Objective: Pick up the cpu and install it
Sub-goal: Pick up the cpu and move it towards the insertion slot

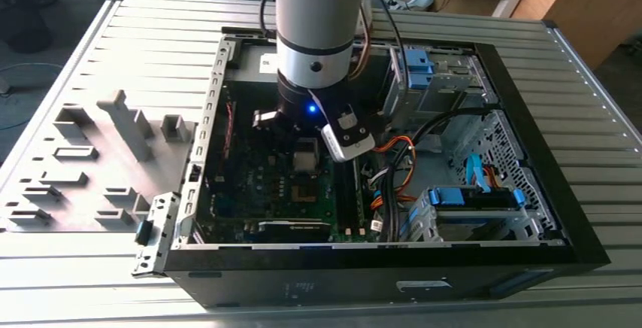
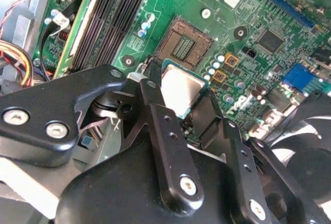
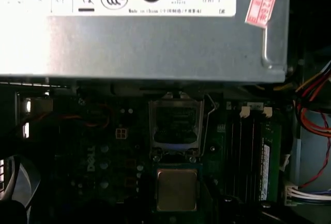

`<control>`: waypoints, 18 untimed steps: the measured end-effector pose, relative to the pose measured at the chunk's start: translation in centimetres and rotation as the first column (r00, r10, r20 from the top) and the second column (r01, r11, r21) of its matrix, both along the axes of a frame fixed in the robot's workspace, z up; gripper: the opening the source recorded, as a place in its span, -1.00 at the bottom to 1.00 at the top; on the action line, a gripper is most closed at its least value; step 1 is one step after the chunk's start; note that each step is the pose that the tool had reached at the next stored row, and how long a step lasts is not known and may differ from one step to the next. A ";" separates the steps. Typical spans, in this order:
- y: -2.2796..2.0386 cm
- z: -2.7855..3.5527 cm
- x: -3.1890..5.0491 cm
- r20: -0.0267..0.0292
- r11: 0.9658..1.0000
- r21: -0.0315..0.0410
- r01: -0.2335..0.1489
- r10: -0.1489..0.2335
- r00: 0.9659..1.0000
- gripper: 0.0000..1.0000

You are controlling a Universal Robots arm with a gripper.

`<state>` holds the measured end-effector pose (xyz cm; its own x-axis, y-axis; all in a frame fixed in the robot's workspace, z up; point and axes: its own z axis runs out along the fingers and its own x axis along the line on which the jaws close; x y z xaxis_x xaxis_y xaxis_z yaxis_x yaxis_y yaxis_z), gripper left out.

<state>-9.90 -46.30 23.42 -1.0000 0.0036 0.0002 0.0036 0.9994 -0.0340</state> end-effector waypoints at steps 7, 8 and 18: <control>-0.60 -0.87 0.00 0.000 1.000 0.000 0.000 0.000 1.000 -0.06; -0.73 -0.98 -0.01 0.000 1.000 0.000 0.000 0.000 1.000 -0.06; -1.45 -2.10 -0.06 0.001 1.000 0.000 0.000 0.000 1.000 -0.06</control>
<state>-9.95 -47.75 21.32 -1.0000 0.0036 -0.0007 0.0036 0.9994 -0.0341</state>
